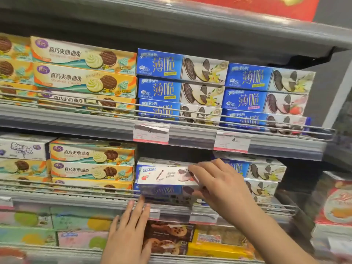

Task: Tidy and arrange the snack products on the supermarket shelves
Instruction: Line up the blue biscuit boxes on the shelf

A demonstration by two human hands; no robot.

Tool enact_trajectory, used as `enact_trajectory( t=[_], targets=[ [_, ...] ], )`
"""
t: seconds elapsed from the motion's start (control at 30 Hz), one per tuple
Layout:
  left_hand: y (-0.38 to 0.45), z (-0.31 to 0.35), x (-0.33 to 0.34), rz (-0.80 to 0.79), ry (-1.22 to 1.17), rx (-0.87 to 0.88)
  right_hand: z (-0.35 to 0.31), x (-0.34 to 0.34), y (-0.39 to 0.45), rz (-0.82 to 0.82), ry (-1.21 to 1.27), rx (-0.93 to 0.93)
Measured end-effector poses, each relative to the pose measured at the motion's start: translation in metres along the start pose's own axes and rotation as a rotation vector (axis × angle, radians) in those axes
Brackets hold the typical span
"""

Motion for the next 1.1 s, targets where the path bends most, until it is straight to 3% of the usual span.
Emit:
enact_trajectory(
  t=[0.07,0.2,0.27,0.33,0.4,0.47,0.57,0.8,1.0,1.1],
  targets=[
    [-0.001,-0.004,-0.030,-0.020,0.002,-0.003,0.004,-0.009,-0.010,0.013,0.026,-0.004],
    [-0.020,-0.025,-0.114,0.212,-0.054,-0.181,0.014,-0.025,-0.028,0.006,0.047,-0.001],
    [-0.030,-0.031,-0.157,0.413,-0.064,-0.286,0.016,-0.033,-0.036,0.000,0.065,-0.014],
    [-0.033,-0.019,-0.188,0.527,-0.069,-0.240,0.017,-0.039,-0.042,-0.008,0.094,-0.030],
    [-0.027,0.012,-0.204,0.526,-0.038,-0.091,0.018,-0.046,-0.046,-0.018,0.117,-0.040],
    [-0.014,0.041,-0.204,0.413,0.026,0.025,0.018,-0.057,-0.047,-0.020,0.158,-0.055],
    [0.003,0.057,-0.199,0.332,0.066,0.047,0.019,-0.073,-0.046,-0.041,0.220,-0.088],
    [0.009,0.062,-0.207,0.402,-0.068,0.076,0.019,-0.105,-0.035,-0.095,0.235,-0.202],
    [0.011,0.022,-0.217,0.604,-0.025,0.149,0.080,-0.186,0.008,0.239,0.113,-0.102],
    [0.021,-0.002,-0.217,0.610,-0.016,0.183,0.121,-0.214,0.031,0.369,-0.020,-0.011]
  ],
)
Point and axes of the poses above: each hand's wrist, its own y-axis towards the middle knuckle, its own x-axis out of the palm, z = x × y, the point moved 9 cm from there along y, towards the middle knuckle, and after that the axes turned 15 degrees about y, right-handed, at the moved point
